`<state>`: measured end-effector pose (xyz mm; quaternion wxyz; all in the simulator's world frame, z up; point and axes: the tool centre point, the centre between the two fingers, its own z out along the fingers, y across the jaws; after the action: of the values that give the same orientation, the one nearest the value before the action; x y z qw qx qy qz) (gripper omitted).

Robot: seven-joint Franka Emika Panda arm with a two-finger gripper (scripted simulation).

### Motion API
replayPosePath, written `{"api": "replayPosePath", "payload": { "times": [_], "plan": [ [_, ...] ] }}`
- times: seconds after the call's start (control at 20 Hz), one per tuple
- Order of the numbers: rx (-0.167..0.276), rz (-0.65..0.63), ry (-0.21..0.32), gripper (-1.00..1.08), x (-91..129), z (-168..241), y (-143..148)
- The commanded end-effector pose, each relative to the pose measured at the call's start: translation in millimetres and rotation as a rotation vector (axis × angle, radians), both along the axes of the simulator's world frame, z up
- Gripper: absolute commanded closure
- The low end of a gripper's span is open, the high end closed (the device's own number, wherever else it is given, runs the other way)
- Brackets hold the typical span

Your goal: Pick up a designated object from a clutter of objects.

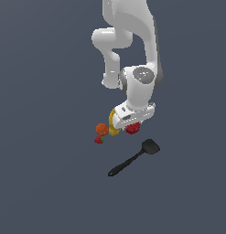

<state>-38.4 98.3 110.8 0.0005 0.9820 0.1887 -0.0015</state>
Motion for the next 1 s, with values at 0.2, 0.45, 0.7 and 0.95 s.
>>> {"api": "replayPosePath", "payload": {
  "times": [0.2, 0.45, 0.7, 0.95],
  "plan": [
    [0.000, 0.001, -0.003, 1.08, -10.6, 61.5, 19.4],
    [0.000, 0.001, -0.003, 1.08, -20.0, 113.7, 36.1],
    [0.001, 0.002, -0.003, 1.08, -28.6, 164.0, 52.2],
    [0.001, 0.002, -0.003, 1.08, -36.4, 213.8, 68.1]
  ]
}}
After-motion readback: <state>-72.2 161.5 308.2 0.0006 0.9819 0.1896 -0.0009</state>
